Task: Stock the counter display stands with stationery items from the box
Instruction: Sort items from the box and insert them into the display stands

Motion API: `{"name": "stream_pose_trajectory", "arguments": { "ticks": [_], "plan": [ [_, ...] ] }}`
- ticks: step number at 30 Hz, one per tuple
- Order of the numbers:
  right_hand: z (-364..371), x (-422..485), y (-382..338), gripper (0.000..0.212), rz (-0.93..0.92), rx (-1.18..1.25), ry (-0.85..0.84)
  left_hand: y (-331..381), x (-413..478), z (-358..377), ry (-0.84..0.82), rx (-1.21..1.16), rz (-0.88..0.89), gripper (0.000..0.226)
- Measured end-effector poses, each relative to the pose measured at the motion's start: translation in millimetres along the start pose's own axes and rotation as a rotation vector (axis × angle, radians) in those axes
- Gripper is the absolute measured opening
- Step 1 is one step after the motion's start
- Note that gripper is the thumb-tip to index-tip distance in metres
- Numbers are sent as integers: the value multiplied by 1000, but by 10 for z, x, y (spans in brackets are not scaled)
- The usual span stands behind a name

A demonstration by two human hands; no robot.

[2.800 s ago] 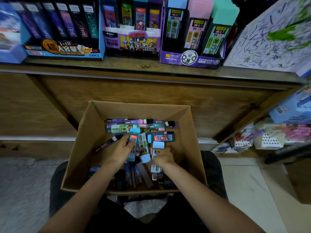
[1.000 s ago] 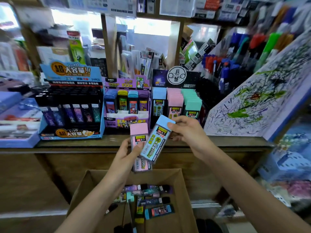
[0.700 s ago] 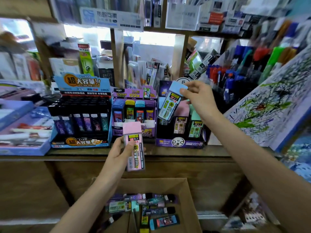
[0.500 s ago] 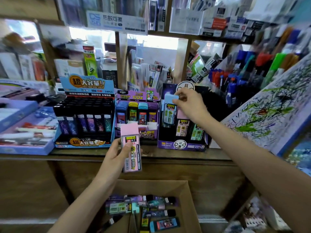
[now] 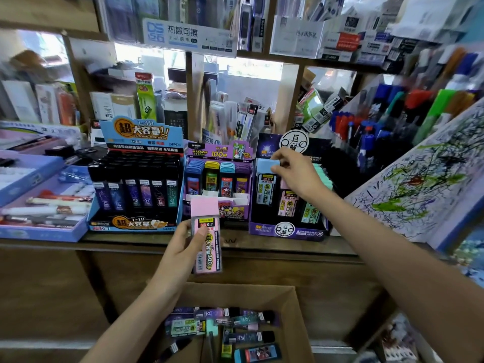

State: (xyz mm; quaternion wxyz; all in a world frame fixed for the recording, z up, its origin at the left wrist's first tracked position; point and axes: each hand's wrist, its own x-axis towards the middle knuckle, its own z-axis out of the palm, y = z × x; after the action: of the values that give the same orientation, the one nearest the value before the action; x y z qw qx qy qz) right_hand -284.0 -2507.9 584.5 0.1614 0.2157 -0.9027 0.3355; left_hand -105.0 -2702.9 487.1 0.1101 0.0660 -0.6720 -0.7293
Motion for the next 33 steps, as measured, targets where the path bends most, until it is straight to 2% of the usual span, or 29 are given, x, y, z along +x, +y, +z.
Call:
{"name": "stream_pose_trajectory", "arguments": {
  "ticks": [5,10,13,15,17,19,21,27,30,33],
  "plan": [
    [44,46,69,12,-8,-165,-47,15,-5,-11,1,8,24,40],
    [60,66,73,27,-44,-404,0,39,-2,-22,-15,16,43,33],
    [-6,-25,-68,42,-2,-248,31,53,-3,-16,-16,30,61,32],
    [-35,-173,-245,29,-32,-45,6,55,-1,-7,-18,33,71,26],
    [3,-393,-433,18,-15,189,-152,60,1,18,-26,33,77,20],
    [119,-616,-570,20,31,352,-317,66,-4,69,-49,37,87,19],
    [253,-773,-618,17,64,436,-372,64,-14,139,-74,48,98,18],
    [118,-781,-540,6,104,493,-338,23,-12,300,-69,35,119,20],
    [-239,-638,-412,11,102,555,-188,44,2,313,-64,18,136,22],
    [-579,-508,-236,10,91,476,-39,65,-1,310,-80,27,156,25]
  ]
}}
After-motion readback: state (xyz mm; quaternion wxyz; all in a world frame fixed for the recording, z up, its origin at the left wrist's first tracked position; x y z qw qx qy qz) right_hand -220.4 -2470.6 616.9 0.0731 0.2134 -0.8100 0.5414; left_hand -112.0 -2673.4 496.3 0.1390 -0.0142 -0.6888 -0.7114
